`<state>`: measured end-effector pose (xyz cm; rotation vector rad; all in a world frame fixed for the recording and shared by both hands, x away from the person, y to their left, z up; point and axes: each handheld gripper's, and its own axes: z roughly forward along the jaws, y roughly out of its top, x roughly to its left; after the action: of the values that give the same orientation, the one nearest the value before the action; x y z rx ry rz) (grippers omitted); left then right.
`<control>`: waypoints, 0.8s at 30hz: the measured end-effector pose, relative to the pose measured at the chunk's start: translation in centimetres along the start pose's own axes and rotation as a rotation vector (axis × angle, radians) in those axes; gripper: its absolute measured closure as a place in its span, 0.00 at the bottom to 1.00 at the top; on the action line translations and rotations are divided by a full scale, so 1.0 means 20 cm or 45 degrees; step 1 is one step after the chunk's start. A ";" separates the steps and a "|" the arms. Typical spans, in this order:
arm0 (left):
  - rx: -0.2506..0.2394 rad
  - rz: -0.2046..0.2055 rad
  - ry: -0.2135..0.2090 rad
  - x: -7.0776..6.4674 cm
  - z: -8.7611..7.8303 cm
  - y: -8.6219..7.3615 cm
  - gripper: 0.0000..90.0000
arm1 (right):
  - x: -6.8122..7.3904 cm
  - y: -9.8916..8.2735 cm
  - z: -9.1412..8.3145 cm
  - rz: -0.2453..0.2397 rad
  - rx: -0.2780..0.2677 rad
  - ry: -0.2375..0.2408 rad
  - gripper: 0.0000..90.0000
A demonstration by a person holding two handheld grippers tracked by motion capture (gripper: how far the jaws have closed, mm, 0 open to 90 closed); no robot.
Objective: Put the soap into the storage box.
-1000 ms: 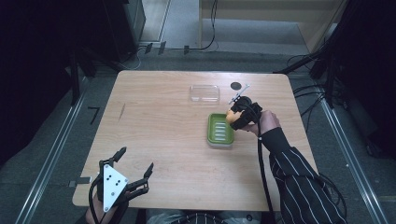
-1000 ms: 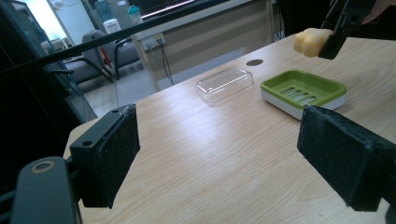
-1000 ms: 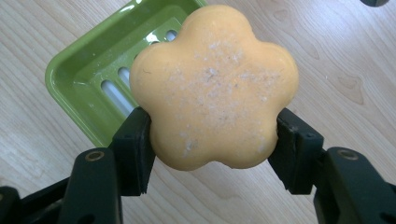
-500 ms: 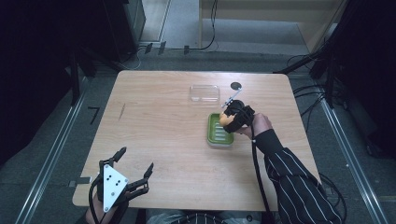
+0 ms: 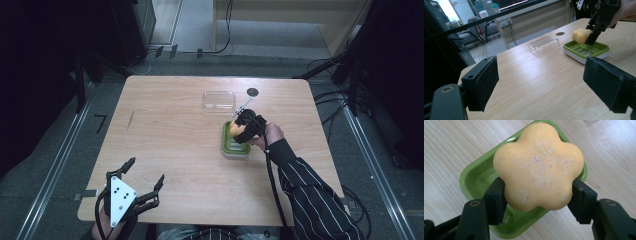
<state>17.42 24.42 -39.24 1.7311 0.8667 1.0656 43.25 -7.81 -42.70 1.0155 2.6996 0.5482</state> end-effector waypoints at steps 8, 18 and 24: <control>0.000 0.001 0.001 0.00 0.00 0.00 0.15 | 0.02 -0.01 0.05 -0.027 0.025 0.001 0.44; 0.000 0.001 0.000 0.00 0.00 0.00 0.15 | 0.04 0.01 0.10 -0.068 0.059 0.005 0.44; 0.001 0.001 -0.001 0.00 0.00 0.00 0.15 | 0.05 0.01 0.11 -0.064 0.077 -0.003 0.44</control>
<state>17.43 24.42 -39.25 1.7329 0.8659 1.0653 43.37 -6.50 -44.68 0.9592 2.7470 0.4593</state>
